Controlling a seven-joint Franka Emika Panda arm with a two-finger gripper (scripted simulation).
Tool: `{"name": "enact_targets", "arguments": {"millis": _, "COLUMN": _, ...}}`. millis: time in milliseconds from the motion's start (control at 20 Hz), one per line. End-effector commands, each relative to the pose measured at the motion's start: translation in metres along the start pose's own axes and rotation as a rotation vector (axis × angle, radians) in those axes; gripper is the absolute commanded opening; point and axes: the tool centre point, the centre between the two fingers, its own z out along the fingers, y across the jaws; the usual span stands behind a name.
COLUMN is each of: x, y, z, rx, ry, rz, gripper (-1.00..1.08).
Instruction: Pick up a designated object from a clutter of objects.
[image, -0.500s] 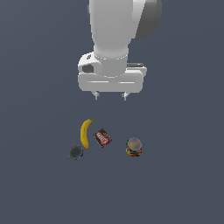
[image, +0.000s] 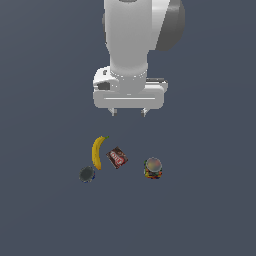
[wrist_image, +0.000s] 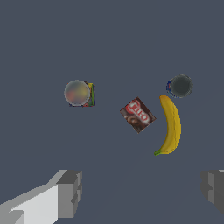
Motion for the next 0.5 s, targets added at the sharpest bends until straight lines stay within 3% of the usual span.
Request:
{"name": "enact_targets", "arguments": {"millis": 0, "x": -0.003, "y": -0.003, "z": 0.003, "rx": 0.004, "ry": -0.012, "rz": -0.002, "gripper": 1.00}}
{"name": "enact_targets", "arguments": {"millis": 450, "x": 0.007, "y": 0.005, "z": 0.010, "rx": 0.005, "ry": -0.007, "rz": -0.004, "gripper": 1.00}}
